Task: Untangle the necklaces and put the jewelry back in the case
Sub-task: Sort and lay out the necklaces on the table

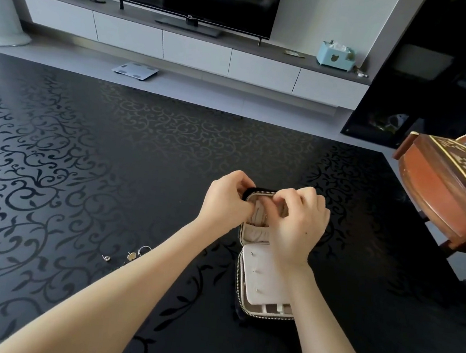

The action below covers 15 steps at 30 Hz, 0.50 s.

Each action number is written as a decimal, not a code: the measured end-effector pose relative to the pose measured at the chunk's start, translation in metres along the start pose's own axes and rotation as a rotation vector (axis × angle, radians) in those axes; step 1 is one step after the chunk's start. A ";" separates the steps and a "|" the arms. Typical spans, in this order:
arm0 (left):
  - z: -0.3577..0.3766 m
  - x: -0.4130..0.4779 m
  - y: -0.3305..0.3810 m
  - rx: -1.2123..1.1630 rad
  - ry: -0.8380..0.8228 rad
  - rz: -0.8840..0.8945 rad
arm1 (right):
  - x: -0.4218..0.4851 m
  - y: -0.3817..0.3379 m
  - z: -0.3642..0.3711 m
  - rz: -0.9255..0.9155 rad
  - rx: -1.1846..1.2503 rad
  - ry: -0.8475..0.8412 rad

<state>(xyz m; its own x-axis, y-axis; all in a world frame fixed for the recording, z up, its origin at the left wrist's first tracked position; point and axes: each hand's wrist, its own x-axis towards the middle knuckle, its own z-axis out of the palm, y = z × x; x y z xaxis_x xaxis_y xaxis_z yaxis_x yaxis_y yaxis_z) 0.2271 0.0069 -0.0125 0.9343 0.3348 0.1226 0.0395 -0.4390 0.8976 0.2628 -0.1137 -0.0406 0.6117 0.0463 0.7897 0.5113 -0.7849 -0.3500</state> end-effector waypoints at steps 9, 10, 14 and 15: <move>-0.004 -0.006 -0.004 -0.031 -0.189 -0.048 | 0.001 0.006 -0.023 0.120 0.149 -0.210; -0.004 -0.007 -0.004 -0.054 -0.204 -0.056 | -0.001 0.007 -0.026 0.117 0.160 -0.231; -0.006 -0.009 -0.006 -0.127 -0.217 -0.103 | -0.014 0.008 -0.037 0.057 0.141 -0.346; -0.006 -0.011 -0.007 -0.133 -0.216 -0.116 | -0.018 0.010 -0.042 0.062 0.131 -0.357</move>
<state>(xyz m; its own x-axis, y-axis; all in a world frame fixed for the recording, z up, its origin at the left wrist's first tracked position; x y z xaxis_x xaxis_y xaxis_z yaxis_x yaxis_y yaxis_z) 0.2146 0.0118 -0.0175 0.9806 0.1850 -0.0646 0.1172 -0.2895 0.9500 0.2312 -0.1483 -0.0371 0.8039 0.2316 0.5477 0.5253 -0.7084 -0.4714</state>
